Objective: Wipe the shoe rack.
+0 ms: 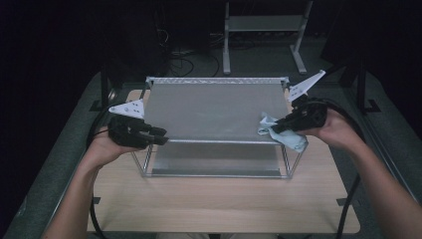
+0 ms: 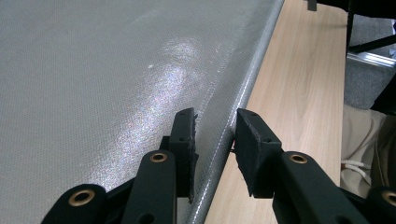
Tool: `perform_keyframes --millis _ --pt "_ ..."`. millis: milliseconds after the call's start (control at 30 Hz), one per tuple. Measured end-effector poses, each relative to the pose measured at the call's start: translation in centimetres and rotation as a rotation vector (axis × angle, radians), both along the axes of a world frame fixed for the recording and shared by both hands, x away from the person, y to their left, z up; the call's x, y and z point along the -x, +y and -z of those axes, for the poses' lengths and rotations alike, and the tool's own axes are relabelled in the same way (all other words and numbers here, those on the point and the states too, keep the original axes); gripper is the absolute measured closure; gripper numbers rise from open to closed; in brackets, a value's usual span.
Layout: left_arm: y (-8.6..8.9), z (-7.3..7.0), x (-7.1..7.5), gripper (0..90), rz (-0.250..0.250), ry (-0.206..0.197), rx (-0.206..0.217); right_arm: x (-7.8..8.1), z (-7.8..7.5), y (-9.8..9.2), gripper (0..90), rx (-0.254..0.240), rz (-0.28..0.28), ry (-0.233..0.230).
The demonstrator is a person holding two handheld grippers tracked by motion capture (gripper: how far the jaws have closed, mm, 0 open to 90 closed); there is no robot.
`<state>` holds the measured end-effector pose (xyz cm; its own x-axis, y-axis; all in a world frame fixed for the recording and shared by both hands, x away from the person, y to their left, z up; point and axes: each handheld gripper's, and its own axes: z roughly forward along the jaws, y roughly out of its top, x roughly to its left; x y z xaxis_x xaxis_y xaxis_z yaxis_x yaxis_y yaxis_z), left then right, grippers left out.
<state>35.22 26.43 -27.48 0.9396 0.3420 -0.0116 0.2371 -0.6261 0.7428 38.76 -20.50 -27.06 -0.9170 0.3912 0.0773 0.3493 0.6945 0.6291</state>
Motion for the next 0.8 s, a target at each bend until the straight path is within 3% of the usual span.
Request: perform_keyframes --millis 167,300,567,800 --pt "-1.1 0.0 0.2 64.6 0.030 -0.013 -0.002 0.2 0.2 0.1 82.9 -0.010 0.006 -0.008" --pt "-1.0 0.0 0.0 68.6 0.016 -0.009 -0.012 0.3 0.2 0.0 83.2 -0.015 -0.005 0.001" --pt "0.1 -0.3 -1.1 67.1 -0.060 -0.026 -0.040 1.3 0.2 1.4 83.3 -0.018 -0.077 0.017" --pt "-1.9 -0.2 -0.9 67.0 0.002 -0.029 -0.032 0.7 0.0 4.1 83.1 -0.019 -0.115 0.007"
